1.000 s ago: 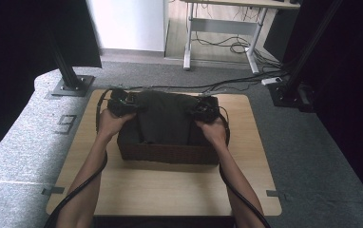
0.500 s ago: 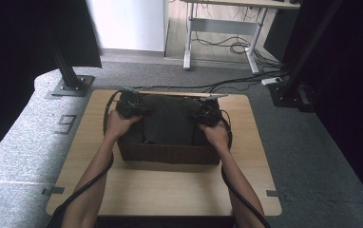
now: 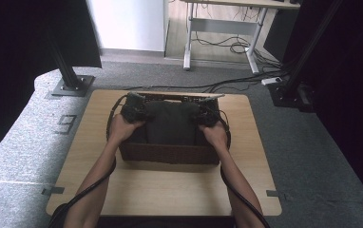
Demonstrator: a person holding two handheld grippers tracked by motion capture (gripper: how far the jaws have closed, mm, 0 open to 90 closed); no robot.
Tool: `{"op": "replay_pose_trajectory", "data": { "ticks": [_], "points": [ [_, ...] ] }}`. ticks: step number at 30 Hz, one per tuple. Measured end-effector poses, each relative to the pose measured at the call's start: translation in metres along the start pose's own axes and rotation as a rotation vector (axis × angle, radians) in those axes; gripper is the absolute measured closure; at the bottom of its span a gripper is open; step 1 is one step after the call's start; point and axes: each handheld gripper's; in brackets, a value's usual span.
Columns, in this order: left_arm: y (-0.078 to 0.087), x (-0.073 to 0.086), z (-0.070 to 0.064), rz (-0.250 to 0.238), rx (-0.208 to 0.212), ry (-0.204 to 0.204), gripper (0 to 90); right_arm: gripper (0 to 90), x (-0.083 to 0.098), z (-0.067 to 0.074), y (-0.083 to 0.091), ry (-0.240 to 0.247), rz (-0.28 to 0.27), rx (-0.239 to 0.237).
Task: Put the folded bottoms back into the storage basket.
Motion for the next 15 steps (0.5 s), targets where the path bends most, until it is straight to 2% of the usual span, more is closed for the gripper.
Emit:
{"op": "replay_pose_trajectory", "data": {
  "ticks": [4, 7, 10, 13, 15],
  "points": [
    [-0.003, -0.002, -0.003, 0.031, -0.042, -0.015, 69.4, 68.0, -0.002, 0.002, -0.011, 0.005, 0.029, 0.012],
    [-0.01, -0.005, -0.009, 0.057, -0.065, -0.025, 68.8, 67.2, -0.001, -0.004, -0.012, -0.013, 0.035, 0.021],
    [-0.017, -0.008, -0.015, 0.085, -0.11, -0.047, 66.7, 65.7, 0.0, -0.008, -0.012, -0.018, 0.042, 0.042],
    [-0.019, -0.01, -0.016, 0.098, -0.187, -0.057, 53.6, 61.8, -0.002, -0.01, -0.011, -0.014, 0.031, 0.093],
    [-0.017, -0.01, -0.014, 0.093, -0.216, -0.048, 45.9, 50.4, -0.005, -0.013, -0.009, -0.008, 0.016, 0.13]
  ]
}}
Point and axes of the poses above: each handheld gripper's, and its own axes: y roughly backward along the jaws, x roughly out of its underside, z roughly to its left, and after that the axes turned 14 degrees about -x, right-handed
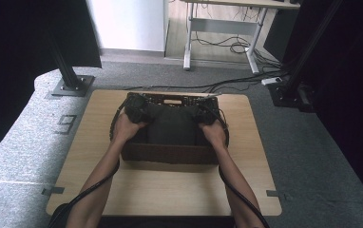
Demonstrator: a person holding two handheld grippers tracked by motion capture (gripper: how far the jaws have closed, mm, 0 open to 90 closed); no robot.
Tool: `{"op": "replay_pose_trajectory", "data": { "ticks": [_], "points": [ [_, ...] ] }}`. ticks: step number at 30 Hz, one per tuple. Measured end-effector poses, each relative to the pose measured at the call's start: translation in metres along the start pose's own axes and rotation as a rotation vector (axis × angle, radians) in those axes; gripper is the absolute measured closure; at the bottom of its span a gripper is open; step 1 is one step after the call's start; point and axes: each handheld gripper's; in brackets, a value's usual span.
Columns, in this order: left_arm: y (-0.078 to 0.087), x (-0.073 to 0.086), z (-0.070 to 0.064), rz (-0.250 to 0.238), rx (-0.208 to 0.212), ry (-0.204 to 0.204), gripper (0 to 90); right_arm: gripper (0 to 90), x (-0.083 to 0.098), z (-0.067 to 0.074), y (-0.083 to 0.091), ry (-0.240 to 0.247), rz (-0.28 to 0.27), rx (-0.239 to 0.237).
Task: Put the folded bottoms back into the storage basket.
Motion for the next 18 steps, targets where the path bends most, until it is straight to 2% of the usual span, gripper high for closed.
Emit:
{"op": "replay_pose_trajectory", "data": {
  "ticks": [3, 5, 7, 12, 18],
  "points": [
    [0.006, -0.001, 0.006, -0.011, -0.04, 0.013, 33.7, 42.5, -0.004, -0.004, 0.006, 0.01, -0.031, 0.018],
    [0.01, -0.001, 0.01, -0.015, -0.024, 0.014, 31.9, 39.8, -0.006, -0.004, 0.01, 0.021, -0.039, 0.026],
    [0.012, -0.001, 0.012, -0.018, -0.033, 0.013, 30.4, 37.4, -0.007, -0.004, 0.012, 0.03, -0.046, 0.022],
    [0.014, 0.003, 0.016, -0.035, 0.011, 0.02, 26.5, 31.6, -0.005, -0.002, 0.013, 0.052, -0.046, 0.003],
    [0.015, 0.006, 0.017, -0.038, 0.035, 0.014, 18.4, 20.2, 0.0, -0.002, 0.012, 0.065, -0.034, -0.028]
  ]
}}
Point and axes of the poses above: each handheld gripper's, and its own axes: y roughly backward along the jaws, x roughly out of its underside, z roughly to its left, and after that the axes turned 14 degrees about -x, right-handed
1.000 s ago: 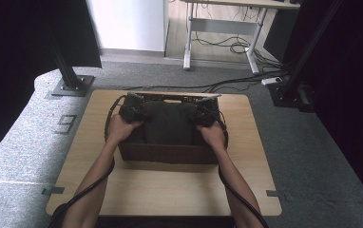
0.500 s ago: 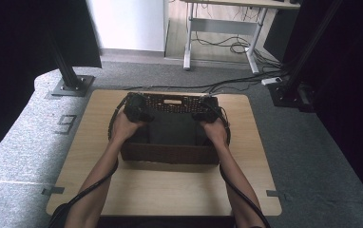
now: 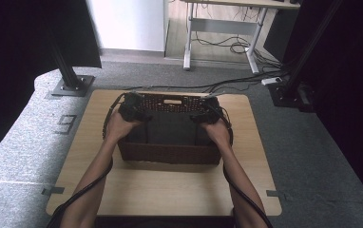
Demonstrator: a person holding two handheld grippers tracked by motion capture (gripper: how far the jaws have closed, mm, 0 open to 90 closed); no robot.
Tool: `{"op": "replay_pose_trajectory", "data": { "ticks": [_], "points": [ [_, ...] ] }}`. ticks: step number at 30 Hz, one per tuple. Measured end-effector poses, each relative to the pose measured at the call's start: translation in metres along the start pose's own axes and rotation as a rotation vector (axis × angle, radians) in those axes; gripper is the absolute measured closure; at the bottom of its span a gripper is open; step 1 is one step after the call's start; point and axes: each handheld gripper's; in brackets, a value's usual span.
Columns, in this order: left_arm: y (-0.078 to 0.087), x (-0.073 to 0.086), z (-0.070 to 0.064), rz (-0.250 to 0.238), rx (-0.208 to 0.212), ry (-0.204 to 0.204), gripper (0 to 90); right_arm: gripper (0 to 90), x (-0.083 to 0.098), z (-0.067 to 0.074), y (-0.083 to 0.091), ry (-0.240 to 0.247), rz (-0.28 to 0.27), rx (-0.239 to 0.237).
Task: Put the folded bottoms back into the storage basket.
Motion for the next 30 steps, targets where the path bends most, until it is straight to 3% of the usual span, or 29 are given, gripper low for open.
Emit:
{"op": "replay_pose_trajectory", "data": {
  "ticks": [6, 14, 20, 30],
  "points": [
    [0.007, 0.001, 0.0, -0.031, 0.007, -0.002, 14.3, 12.4, 0.004, 0.003, 0.004, 0.01, -0.015, -0.01],
    [0.023, 0.004, -0.001, -0.069, -0.024, -0.03, 5.1, 0.3, 0.008, 0.016, 0.012, 0.057, -0.002, -0.021],
    [0.041, 0.01, 0.001, -0.112, -0.018, -0.039, 0.4, 0.0, 0.01, 0.026, 0.028, 0.08, -0.026, -0.021],
    [0.066, 0.029, 0.002, -0.151, -0.018, -0.054, 0.0, 0.0, 0.018, 0.038, 0.056, 0.118, -0.04, -0.006]
  ]
}}
Point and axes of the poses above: each handheld gripper's, and its own axes: y roughly backward along the jaws, x roughly out of its underside, z roughly to its left, and after that the axes turned 14 degrees about -x, right-handed
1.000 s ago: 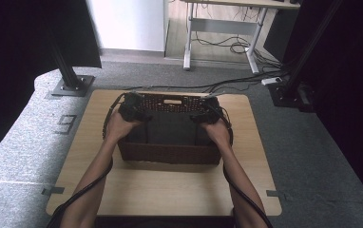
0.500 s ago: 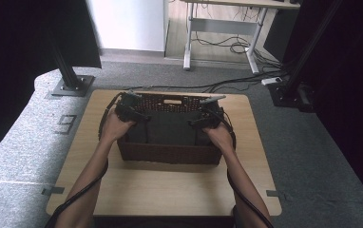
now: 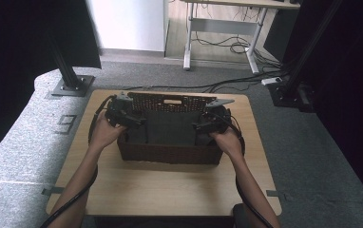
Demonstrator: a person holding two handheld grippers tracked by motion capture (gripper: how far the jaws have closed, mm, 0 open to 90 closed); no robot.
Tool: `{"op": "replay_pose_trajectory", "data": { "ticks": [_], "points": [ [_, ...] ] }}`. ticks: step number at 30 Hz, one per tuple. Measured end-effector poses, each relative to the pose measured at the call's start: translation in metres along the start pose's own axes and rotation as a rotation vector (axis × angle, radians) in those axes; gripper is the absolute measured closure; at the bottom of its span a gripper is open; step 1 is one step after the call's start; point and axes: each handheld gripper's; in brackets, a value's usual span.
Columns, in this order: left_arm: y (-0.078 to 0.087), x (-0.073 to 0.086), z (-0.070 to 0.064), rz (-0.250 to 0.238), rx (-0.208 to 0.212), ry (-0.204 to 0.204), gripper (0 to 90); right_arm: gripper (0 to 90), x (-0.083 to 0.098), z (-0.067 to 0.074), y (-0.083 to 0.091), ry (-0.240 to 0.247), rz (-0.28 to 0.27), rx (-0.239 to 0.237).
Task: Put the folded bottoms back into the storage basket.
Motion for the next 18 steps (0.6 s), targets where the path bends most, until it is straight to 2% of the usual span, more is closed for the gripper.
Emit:
{"op": "replay_pose_trajectory", "data": {
  "ticks": [8, 13, 18],
  "points": [
    [0.022, 0.019, -0.001, -0.026, -0.002, -0.004, 0.0, 0.0, 0.011, 0.009, 0.025, 0.012, -0.02, 0.001],
    [0.034, 0.033, -0.004, -0.034, -0.005, -0.012, 0.0, 0.0, 0.023, 0.012, 0.037, 0.017, -0.026, 0.001],
    [0.046, 0.049, -0.003, -0.041, -0.006, 0.001, 0.0, 0.0, 0.038, 0.016, 0.047, 0.017, -0.03, 0.002]
  ]
}}
Point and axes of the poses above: each handheld gripper's, and its own axes: y roughly backward along the jaws, x roughly out of its underside, z roughly to its left, and after that the axes turned 14 degrees about -x, right-handed
